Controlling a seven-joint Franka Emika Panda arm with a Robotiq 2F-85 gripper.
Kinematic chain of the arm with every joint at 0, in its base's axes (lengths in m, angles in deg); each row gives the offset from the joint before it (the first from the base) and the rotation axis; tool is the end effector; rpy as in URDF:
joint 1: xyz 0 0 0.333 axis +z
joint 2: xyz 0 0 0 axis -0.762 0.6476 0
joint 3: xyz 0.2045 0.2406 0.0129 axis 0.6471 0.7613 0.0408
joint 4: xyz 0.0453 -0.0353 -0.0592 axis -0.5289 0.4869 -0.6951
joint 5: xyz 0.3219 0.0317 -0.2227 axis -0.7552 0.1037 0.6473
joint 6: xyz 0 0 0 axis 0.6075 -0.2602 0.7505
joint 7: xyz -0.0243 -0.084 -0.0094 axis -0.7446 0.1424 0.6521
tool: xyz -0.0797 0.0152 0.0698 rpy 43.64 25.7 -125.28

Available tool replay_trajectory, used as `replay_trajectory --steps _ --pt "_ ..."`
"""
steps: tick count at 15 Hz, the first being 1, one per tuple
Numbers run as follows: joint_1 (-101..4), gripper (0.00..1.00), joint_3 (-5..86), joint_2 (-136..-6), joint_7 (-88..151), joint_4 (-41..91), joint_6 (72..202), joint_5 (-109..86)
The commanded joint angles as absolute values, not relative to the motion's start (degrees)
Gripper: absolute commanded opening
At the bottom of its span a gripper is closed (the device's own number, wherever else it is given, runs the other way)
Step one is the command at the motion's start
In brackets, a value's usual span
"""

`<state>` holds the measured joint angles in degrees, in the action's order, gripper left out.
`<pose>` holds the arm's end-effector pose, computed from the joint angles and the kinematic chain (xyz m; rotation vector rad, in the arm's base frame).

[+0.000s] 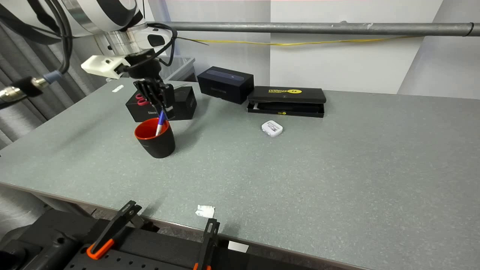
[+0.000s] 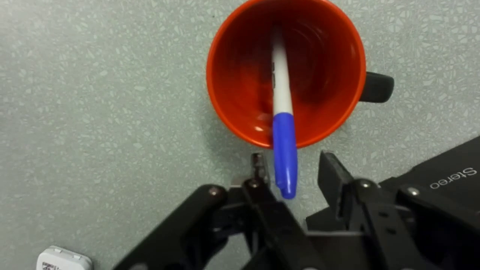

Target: Remove the marker from the mug cup and place it on the table

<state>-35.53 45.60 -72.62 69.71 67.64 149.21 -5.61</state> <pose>0.4866 0.1388 0.2130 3.0056 -0.5322 -0.0217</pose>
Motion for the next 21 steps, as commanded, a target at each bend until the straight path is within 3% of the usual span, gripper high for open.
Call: replay_trajectory --steps 1,3,10,15,21 --pt "-35.5 0.11 45.2 -75.0 71.0 69.0 149.3 -5.5" --pt "-35.8 0.0 45.3 -75.8 70.9 69.4 149.4 -5.8" --pt "-39.7 0.03 46.1 -86.5 66.5 74.5 150.7 -12.6" --pt "-45.5 0.03 44.0 -94.9 61.5 75.0 144.0 -17.3" --pt "-53.1 0.03 40.2 -83.2 60.7 66.7 136.7 -14.1"
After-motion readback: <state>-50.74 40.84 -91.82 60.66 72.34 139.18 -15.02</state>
